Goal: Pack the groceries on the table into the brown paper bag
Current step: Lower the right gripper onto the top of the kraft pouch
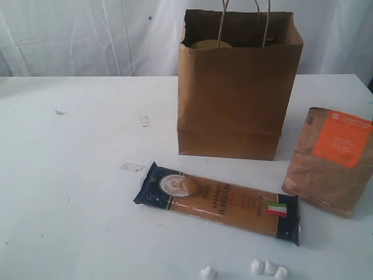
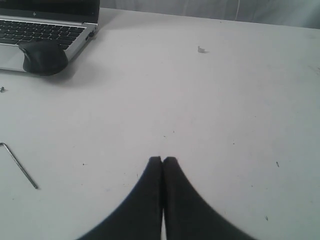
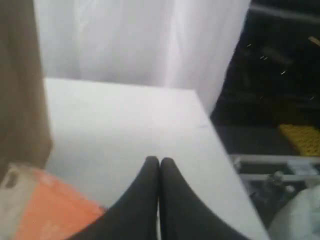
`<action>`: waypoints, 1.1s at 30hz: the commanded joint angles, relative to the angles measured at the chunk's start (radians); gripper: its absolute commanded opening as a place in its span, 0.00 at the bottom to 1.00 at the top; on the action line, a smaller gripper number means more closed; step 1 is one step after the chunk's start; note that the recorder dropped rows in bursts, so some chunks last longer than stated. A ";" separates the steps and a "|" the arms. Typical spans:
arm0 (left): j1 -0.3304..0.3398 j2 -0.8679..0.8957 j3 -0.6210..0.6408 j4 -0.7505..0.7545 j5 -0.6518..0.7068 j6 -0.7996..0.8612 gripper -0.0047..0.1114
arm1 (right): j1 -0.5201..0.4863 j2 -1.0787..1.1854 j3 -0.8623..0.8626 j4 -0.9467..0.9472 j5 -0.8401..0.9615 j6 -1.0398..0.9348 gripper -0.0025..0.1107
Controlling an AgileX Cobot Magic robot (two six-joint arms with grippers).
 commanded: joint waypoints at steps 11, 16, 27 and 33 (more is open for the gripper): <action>-0.005 -0.003 0.002 -0.010 0.006 -0.001 0.04 | 0.032 0.227 -0.508 -0.828 0.876 0.693 0.05; -0.005 -0.003 0.002 -0.010 0.006 -0.001 0.04 | 0.094 0.229 -0.508 -0.777 0.833 0.540 0.40; -0.005 -0.003 0.002 -0.010 0.006 -0.001 0.04 | 0.138 0.344 -0.508 -0.768 0.840 0.564 0.79; -0.005 -0.003 0.002 -0.010 0.006 -0.001 0.04 | 0.138 0.456 -0.508 -0.875 0.811 0.562 0.79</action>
